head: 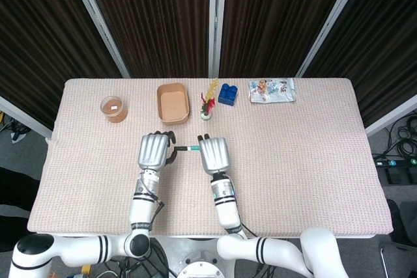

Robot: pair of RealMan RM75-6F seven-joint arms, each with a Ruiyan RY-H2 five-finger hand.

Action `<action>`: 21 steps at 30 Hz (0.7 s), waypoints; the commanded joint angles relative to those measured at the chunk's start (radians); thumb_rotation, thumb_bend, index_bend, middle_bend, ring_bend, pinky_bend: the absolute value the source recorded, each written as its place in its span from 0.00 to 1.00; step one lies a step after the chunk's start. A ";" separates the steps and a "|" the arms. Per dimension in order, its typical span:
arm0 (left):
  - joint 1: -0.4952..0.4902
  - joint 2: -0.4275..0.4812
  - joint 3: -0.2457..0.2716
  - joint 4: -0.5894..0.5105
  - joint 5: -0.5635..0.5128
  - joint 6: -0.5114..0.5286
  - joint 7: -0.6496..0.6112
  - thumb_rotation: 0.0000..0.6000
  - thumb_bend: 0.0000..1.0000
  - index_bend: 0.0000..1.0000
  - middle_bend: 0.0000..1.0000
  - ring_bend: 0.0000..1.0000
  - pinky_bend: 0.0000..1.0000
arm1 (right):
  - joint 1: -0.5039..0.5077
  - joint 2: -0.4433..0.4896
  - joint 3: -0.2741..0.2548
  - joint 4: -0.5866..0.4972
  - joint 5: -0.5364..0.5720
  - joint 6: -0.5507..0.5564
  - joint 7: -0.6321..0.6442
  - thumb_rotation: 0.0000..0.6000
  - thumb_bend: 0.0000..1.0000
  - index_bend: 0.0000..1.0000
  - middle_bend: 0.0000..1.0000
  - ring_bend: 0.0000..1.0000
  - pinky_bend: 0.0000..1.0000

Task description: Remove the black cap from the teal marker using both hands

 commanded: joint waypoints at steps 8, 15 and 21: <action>0.010 0.016 -0.041 -0.053 -0.098 -0.038 -0.037 1.00 0.26 0.50 0.54 0.49 0.57 | -0.002 0.008 0.000 -0.007 0.006 -0.007 -0.002 1.00 0.37 0.64 0.63 0.82 0.90; -0.002 0.019 -0.052 -0.063 -0.130 -0.046 -0.046 1.00 0.28 0.50 0.54 0.49 0.57 | -0.003 0.009 -0.005 -0.009 0.007 -0.009 -0.002 1.00 0.37 0.64 0.63 0.82 0.90; -0.013 0.019 -0.062 -0.064 -0.157 -0.054 -0.056 1.00 0.30 0.51 0.55 0.49 0.57 | -0.003 0.008 -0.007 -0.009 0.009 -0.011 0.000 1.00 0.37 0.64 0.63 0.82 0.90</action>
